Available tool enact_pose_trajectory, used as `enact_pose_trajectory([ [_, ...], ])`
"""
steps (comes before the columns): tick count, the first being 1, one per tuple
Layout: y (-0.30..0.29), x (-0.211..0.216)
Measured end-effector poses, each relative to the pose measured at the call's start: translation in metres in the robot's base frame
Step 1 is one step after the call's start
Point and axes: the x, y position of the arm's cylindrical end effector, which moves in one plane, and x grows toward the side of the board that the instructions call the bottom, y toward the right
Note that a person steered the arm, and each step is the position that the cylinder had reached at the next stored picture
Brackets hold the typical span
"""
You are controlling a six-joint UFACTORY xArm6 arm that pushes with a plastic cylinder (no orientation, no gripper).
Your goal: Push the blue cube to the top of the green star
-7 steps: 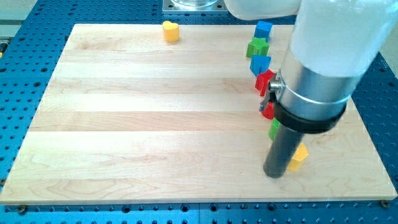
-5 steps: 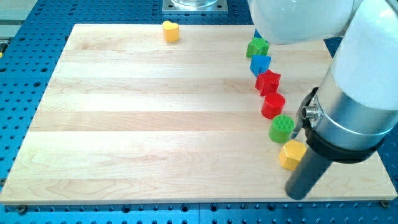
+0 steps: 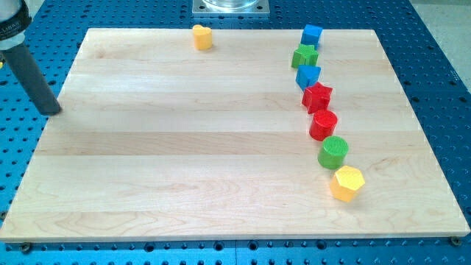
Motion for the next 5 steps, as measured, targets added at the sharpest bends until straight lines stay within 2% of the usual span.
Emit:
enact_pose_trajectory([
  [1, -0.003, -0.058],
  [2, 0.044, -0.156],
  [3, 0.125, -0.217],
  [4, 0.141, -0.218],
  [5, 0.263, -0.217],
])
